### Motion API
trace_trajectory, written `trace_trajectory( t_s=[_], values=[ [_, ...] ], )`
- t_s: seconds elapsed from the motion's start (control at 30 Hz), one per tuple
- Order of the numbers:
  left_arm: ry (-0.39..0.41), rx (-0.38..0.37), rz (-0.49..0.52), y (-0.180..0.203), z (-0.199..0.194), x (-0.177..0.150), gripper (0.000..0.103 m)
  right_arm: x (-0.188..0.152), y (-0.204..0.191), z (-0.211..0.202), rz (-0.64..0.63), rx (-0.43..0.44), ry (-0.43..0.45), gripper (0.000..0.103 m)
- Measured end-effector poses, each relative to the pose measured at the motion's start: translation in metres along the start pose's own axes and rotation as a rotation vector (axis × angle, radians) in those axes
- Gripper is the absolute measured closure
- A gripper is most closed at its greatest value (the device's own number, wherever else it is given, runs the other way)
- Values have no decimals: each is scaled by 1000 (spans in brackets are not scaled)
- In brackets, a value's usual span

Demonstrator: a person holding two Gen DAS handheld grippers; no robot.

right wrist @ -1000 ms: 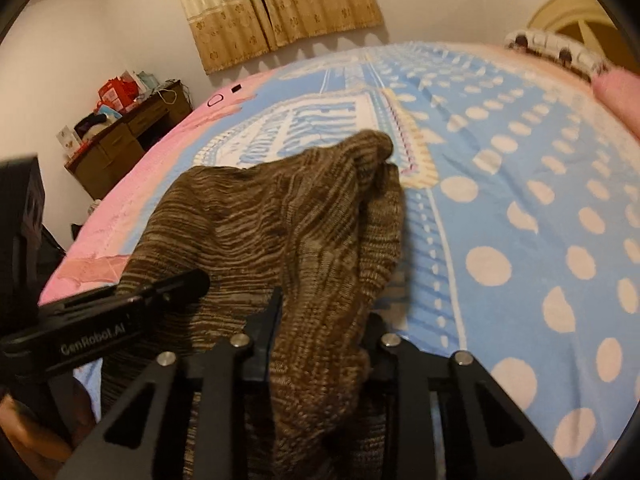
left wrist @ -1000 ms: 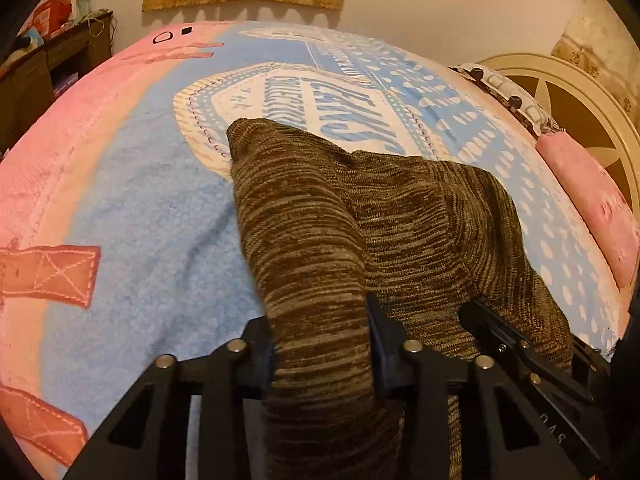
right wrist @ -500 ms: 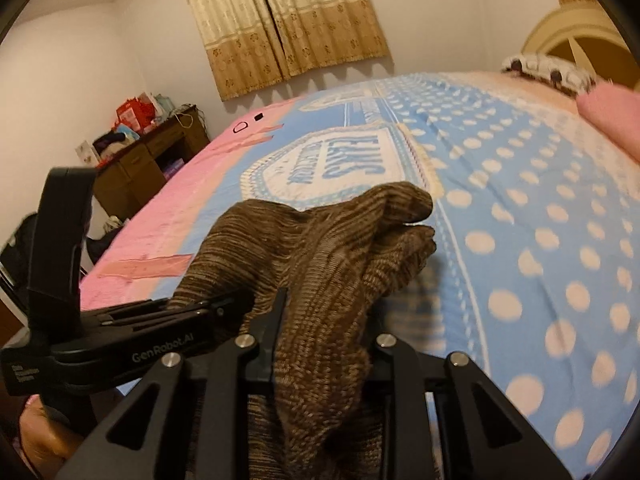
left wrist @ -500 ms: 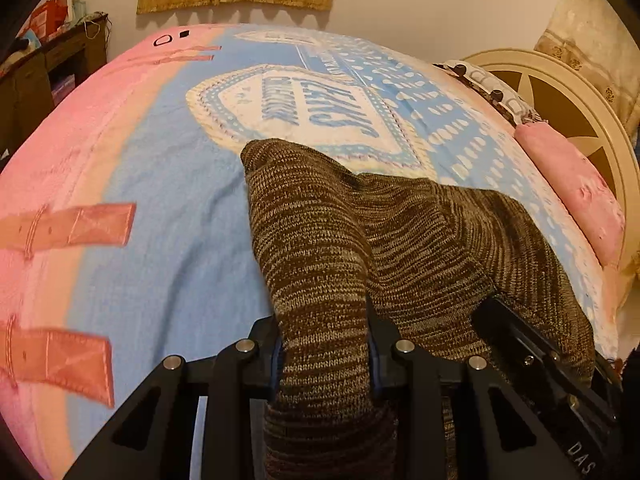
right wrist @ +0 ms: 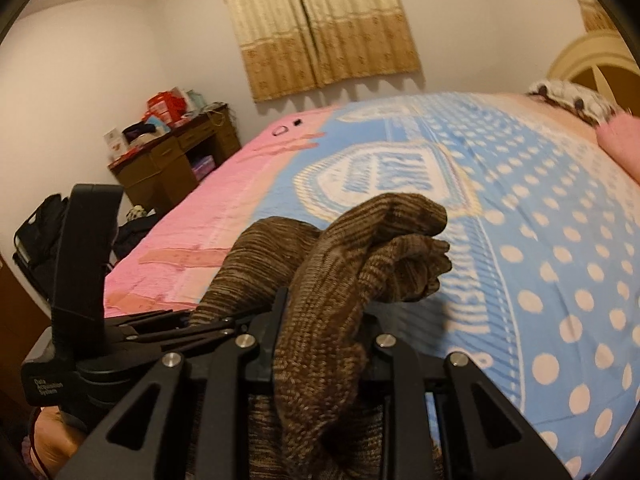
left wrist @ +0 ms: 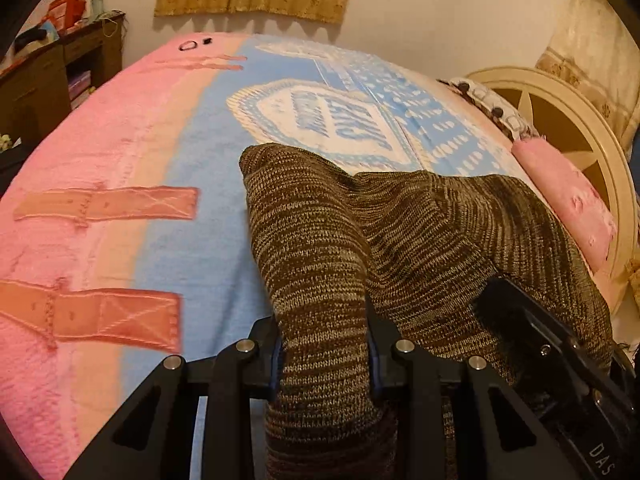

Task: Fold small clothes
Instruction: 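Lift the bundle with both grippers and place it onto the pink bedspread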

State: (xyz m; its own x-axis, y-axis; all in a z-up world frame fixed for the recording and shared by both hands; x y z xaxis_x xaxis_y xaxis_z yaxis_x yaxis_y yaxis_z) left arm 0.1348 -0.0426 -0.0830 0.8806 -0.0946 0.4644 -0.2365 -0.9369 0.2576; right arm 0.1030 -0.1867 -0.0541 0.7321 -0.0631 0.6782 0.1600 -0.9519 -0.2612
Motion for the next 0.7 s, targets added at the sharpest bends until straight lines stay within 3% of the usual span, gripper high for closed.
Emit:
trace_trajectory(
  t_s=[0.27,0.4,0.5,0.6,0.67,0.7],
  values=[
    [72,38,-108,-72,-39,15,71,29,-68,20,-161,60,11,76],
    [127,130,-124,-115,-71,38,71,56,-114,36,-242,140,49,76],
    [171,240,-126,-149,-86,60,71,76,-144,56,-304,179,104,76],
    [137,309,-171,-193,-62,71,71,86,-155,106,-282,207,82,76],
    [80,306,-217,-218,-34,68,69,82,-151,160,-230,211,-15,75],
    [6,297,-258,-237,-10,61,69,75,-146,191,-191,208,-85,74]
  ],
)
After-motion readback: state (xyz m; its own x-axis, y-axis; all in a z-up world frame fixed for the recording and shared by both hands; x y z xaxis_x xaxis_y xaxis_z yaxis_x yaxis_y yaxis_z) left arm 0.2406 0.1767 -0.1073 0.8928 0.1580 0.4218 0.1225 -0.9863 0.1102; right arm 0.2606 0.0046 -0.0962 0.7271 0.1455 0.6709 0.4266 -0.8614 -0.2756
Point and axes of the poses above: each gripper's, at about its wrist camera, not at the fingertips, and z roughly the way its jaws point, y to its right, x to its top, the point moved 6 cm from there along z, roughly the way its jaws point, and after that the axes turned 10 degrees about -y, right-handed, at the moved point
